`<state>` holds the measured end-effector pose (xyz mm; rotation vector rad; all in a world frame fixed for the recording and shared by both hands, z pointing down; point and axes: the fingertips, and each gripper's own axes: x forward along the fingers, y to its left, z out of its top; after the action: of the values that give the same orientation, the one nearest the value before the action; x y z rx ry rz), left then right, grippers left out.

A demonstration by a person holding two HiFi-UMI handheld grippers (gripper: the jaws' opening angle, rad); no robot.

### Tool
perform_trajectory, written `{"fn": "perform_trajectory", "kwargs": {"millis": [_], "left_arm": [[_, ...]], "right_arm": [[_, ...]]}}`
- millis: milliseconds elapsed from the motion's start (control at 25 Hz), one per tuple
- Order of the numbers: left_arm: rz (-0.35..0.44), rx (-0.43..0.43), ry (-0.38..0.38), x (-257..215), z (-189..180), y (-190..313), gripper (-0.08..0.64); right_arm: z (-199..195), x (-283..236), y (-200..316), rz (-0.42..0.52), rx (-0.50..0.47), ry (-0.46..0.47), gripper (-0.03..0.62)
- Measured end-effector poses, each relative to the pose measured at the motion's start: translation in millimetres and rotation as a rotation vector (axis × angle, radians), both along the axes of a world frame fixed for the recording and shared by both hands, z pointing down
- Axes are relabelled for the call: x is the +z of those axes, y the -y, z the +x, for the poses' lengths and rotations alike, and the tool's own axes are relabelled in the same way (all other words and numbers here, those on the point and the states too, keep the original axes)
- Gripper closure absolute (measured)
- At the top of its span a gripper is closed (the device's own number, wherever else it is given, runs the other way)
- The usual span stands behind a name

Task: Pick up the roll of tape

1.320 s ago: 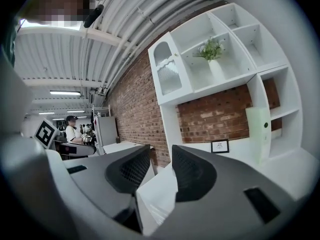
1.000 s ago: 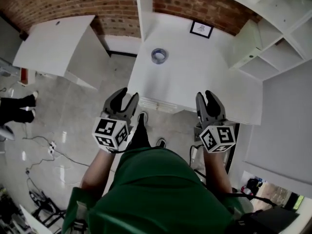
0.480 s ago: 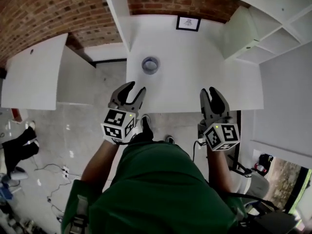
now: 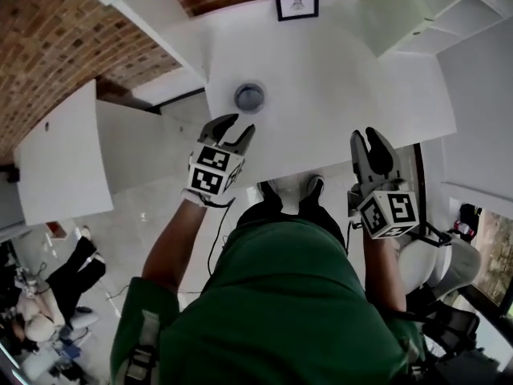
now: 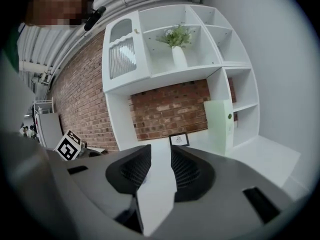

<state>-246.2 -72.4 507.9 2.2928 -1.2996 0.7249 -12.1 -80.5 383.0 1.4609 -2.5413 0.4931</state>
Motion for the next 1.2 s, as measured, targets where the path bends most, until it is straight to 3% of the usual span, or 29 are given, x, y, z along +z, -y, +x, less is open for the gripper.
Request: {"fn": "perform_trajectory", "kwargs": {"millis": [240, 640, 800, 1000, 1200], "left_arm": [[-0.104, 0.088, 0.112, 33, 8, 28, 0.379], [-0.352, 0.192, 0.349, 106, 31, 58, 0.364], [-0.407, 0.217, 0.438, 134, 39, 73, 0.364], [-0.535, 0.214, 0.505, 166, 40, 74, 0.364], [-0.583, 0.233, 0.561, 180, 43, 76, 0.367]], "right_arm": [[16, 14, 10, -0.021, 0.042, 0.071, 0.459], [85, 44, 34, -0.081, 0.113, 0.169, 0.469], [109, 54, 39, -0.096, 0.13, 0.175, 0.472], [126, 64, 42, -0.096, 0.129, 0.123, 0.474], [139, 75, 40, -0.126, 0.135, 0.132, 0.476]]}}
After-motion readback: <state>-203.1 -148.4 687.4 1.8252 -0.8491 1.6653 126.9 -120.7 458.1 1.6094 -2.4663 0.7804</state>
